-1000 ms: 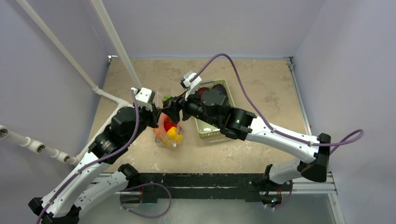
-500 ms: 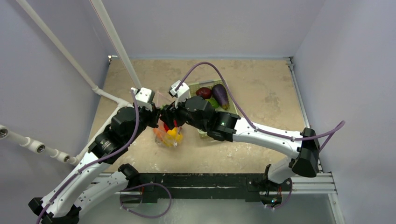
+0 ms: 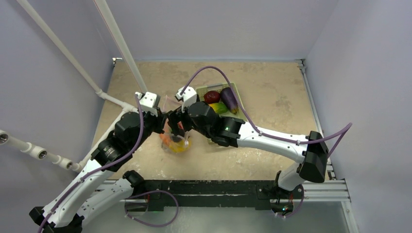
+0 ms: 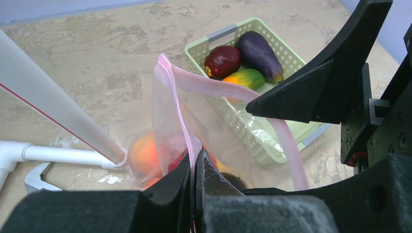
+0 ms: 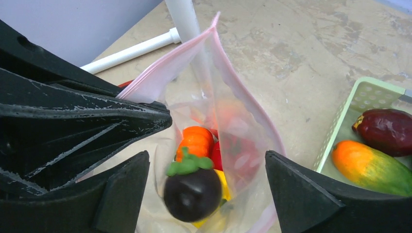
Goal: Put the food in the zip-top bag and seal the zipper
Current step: Place the fake fruit in the zipper food storage bag, then pick up the fake fruit from the bin.
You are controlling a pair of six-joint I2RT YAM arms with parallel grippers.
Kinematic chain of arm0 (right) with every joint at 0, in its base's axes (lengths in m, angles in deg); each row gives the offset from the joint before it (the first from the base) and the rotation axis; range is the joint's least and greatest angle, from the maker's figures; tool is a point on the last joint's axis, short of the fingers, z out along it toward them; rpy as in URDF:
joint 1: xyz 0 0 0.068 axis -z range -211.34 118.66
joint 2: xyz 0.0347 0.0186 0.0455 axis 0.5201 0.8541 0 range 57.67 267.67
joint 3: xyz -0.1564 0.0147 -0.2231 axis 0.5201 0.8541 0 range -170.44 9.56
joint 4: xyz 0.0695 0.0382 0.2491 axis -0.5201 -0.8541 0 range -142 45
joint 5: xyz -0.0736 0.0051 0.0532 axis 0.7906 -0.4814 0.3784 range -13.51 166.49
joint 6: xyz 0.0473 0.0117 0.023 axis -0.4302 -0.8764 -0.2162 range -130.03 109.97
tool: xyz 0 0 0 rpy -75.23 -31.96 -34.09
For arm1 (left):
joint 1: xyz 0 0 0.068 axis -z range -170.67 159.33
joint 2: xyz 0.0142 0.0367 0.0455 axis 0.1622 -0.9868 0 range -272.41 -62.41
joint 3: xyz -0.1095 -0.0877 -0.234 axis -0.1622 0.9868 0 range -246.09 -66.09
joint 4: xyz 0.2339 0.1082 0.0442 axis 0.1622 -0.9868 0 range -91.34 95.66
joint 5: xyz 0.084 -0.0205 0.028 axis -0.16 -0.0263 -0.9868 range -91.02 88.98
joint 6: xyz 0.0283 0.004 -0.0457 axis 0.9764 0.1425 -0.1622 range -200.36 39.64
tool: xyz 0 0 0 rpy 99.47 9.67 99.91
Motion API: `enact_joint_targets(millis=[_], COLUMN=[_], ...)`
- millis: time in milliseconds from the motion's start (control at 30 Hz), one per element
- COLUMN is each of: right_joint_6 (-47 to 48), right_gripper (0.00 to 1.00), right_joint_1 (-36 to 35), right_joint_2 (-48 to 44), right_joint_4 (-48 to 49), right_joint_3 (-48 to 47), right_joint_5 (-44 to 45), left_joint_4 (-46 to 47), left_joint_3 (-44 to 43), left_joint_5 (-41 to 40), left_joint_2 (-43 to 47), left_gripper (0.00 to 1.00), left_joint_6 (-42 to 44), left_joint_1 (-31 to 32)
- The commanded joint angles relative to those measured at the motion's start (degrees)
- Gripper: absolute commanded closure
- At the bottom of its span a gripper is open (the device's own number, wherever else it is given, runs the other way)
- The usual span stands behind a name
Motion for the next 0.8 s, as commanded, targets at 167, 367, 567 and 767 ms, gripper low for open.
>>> enact_joint_targets(millis=[167,367,567,767], right_joint_6=[-2.99,-6.53,-11.09,-12.92], right_gripper=[0.06,0.08,0.10,0.09], right_joint_1=[-0.21,0.91,7.40,13.55], right_joint_2=[-4.84,-8.12,-9.06,-8.63], right_joint_4=[-0.71,-2.52,-6.37,-7.02], right_joint_3=[-2.12,-3.31,-3.36,-1.51], right_joint_5=[3.69,11.25,14.68,13.62], left_joint_4=[2.76,2.75,2.75,2.76], left_joint_3=[0.05,0.08,0.05,0.02], left_joint_5=[-0.52,-0.52,-0.61,-0.68], left_joint_2=[0.47,0.30,0.21,0.12], left_gripper=[1.00,1.00,1.00,1.00], left_joint_6=[0.70,0.70,0.63,0.62], left_joint_1=[-0.04,-0.05,-0.05,-0.03])
